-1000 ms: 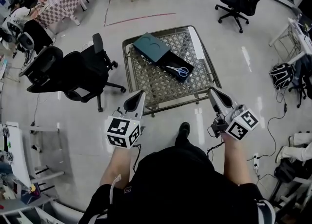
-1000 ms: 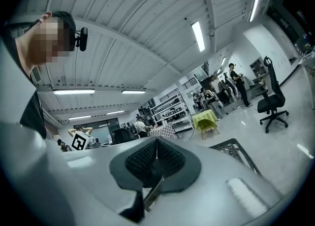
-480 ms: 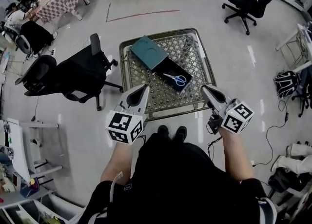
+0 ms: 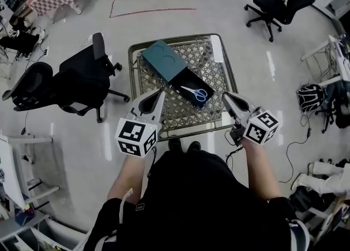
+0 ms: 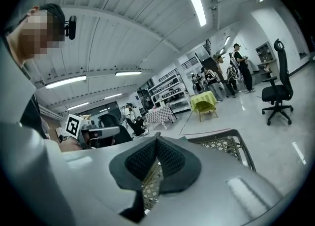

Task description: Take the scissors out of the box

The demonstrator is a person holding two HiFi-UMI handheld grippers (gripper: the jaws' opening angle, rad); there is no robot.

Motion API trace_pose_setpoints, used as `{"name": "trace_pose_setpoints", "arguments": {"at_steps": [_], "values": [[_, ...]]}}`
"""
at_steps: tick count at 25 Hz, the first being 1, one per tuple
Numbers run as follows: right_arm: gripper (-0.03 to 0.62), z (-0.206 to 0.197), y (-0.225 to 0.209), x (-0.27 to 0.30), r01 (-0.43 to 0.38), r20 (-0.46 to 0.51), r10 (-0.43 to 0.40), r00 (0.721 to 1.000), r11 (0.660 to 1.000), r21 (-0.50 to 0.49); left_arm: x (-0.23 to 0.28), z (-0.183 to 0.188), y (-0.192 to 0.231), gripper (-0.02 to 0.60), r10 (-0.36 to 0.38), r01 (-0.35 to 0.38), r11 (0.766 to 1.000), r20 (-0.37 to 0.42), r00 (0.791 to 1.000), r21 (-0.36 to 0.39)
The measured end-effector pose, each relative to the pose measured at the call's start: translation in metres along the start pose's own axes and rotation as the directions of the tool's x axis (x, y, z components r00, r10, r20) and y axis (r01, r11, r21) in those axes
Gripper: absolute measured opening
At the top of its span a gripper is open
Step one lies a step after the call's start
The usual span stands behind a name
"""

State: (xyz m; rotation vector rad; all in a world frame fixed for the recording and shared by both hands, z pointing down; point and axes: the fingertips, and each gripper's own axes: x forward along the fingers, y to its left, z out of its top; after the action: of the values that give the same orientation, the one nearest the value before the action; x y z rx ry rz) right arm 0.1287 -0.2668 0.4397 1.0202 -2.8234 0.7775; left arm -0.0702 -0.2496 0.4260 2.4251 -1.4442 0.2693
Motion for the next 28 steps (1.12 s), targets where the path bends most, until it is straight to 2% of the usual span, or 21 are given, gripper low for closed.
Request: {"name": "trace_pose_setpoints", "arguments": {"at_steps": [7, 13, 19, 28], "values": [[0.02, -0.027, -0.011, 0.026, 0.012, -0.134, -0.022, 0.991, 0.997, -0.079, 0.011, -0.018, 0.0, 0.005, -0.031, 0.029, 0.999, -0.03, 0.999, -0.037], [0.057, -0.06, -0.04, 0.06, -0.031, -0.294, -0.018, 0.956, 0.986, -0.163, 0.031, -0.031, 0.005, 0.005, 0.001, -0.005, 0.998, -0.063, 0.998, -0.069], [0.083, -0.102, -0.072, 0.077, -0.09, -0.463, -0.023, 0.886, 0.971, -0.22, 0.043, -0.047, -0.002, 0.005, 0.024, -0.034, 0.995, -0.111, 0.994, -0.094], [0.097, -0.178, -0.123, 0.099, -0.131, -0.659, -0.104, 0.745, 0.946, -0.297, 0.06, -0.079, 0.002, 0.005, 0.042, -0.072, 0.984, -0.181, 0.982, -0.161]]}}
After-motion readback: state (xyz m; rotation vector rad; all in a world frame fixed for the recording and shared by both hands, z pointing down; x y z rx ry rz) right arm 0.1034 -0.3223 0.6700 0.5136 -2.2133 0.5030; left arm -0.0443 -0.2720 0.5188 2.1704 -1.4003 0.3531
